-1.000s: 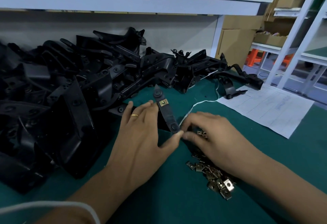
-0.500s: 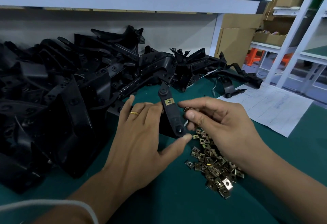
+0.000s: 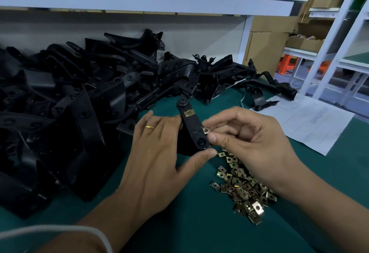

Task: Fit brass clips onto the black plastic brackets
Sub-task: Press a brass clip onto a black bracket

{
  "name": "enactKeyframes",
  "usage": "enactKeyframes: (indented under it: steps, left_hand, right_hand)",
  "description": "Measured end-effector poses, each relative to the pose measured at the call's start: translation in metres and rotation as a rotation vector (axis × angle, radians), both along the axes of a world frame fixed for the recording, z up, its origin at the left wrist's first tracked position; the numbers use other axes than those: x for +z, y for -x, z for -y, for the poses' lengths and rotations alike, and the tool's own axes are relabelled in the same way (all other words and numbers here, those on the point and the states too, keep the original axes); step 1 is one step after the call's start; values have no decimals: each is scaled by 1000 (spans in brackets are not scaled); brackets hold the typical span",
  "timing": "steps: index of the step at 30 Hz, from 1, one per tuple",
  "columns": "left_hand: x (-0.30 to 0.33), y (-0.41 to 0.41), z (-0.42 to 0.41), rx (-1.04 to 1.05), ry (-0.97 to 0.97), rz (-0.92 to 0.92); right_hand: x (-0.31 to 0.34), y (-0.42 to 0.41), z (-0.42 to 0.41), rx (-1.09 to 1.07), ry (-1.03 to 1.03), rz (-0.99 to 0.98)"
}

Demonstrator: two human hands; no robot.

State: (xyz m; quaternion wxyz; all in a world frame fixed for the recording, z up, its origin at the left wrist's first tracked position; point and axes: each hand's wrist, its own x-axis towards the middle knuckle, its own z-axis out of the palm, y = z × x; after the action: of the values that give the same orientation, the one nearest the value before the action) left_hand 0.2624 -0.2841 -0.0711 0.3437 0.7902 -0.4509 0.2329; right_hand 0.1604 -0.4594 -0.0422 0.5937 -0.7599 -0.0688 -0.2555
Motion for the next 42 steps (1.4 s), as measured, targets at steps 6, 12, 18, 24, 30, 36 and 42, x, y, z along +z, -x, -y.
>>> enactKeyframes:
  steps: [6,12,18,24,30,36,42]
  left_hand:
    - [-1,-2,-1,-9,-4,-28]
    - [-1,-2,-1,-28,-46,-35]
    - [-1,-2,-2,-31,-86,-31]
    - [0,-2,-1,-28,-129,-20]
    - [-1,-2,-1,-64,-156,-12]
    - [-2,-4,-1,-81,-184,-8]
    - [-2,-4,-2,-104,-184,-30]
  right_hand:
    - [3,2,0,-15,-17,-12]
    - [6,2,-1,2,-39,-16]
    - [6,2,-2,-10,-27,-15]
    - [10,3,0,-21,-36,-21]
    - [12,5,4,-62,23,-56]
    - [12,7,2,-78,78,-78]
    - [12,6,4,-65,70,-74]
